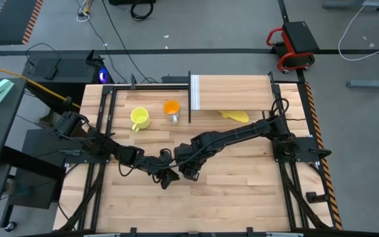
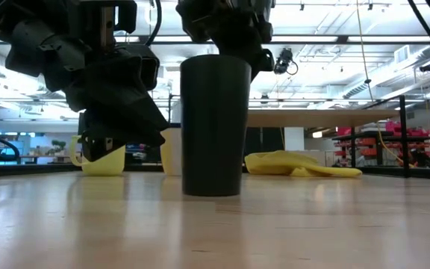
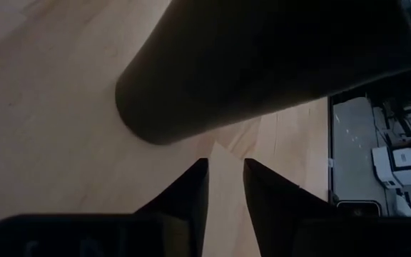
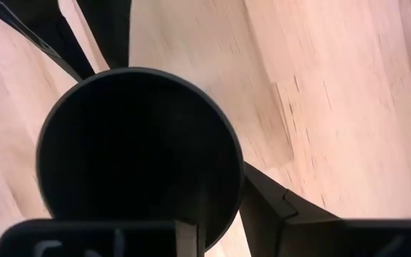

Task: Stack small to large cups/mugs on shelf
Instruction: Put the black cup on the shelf

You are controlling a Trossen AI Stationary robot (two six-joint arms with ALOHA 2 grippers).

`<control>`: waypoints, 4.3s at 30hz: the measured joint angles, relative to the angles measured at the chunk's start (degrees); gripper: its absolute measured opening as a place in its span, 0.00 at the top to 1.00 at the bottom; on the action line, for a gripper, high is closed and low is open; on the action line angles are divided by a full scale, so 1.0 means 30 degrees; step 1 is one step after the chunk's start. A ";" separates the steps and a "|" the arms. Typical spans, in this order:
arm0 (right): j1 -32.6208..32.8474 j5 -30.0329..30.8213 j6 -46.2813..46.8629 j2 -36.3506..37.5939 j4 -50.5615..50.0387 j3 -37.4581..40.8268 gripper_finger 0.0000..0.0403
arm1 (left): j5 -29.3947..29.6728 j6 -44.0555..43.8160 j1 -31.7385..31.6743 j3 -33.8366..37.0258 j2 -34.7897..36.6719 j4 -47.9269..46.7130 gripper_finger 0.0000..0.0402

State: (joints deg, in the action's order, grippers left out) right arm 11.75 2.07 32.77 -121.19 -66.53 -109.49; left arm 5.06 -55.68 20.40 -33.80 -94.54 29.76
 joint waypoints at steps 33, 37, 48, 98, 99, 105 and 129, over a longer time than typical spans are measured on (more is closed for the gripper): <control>-0.3187 0.2210 0.1520 0.9284 -0.7810 0.0131 0.99 | 0.0000 -0.0206 -0.0138 0.0015 0.0000 0.0075 0.80; -0.4852 0.2878 0.1516 1.0719 -0.7835 0.0131 0.99 | 0.0000 -0.0211 -0.0304 0.0015 0.0007 0.0122 0.80; -1.1358 0.2936 -0.1341 1.2061 -0.7828 0.0132 0.99 | 0.0000 -0.0224 -0.0425 0.0015 0.0007 0.0131 0.81; -2.2025 0.2310 -0.6143 1.4132 -0.7843 0.5144 0.99 | -0.1279 0.0277 -0.2535 0.0007 0.0007 0.0012 0.86; -2.2031 0.2363 -0.6136 1.4024 -0.7827 0.5138 0.99 | -0.1343 0.0277 -0.2576 0.0007 0.0007 0.0015 0.86; -2.2032 0.2484 -0.5974 1.3806 -0.7784 0.5100 0.99 | -0.1452 0.0277 -0.2543 0.0007 0.0007 0.0007 0.87; -2.2025 0.2660 -0.5319 1.3782 -0.7822 0.5158 0.70 | -0.1435 0.0313 -0.2550 0.0000 0.0007 0.0007 0.86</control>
State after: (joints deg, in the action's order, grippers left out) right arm -54.33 10.05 16.82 -79.84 -90.00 -94.02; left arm 0.75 -54.74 12.75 -33.80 -94.52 29.78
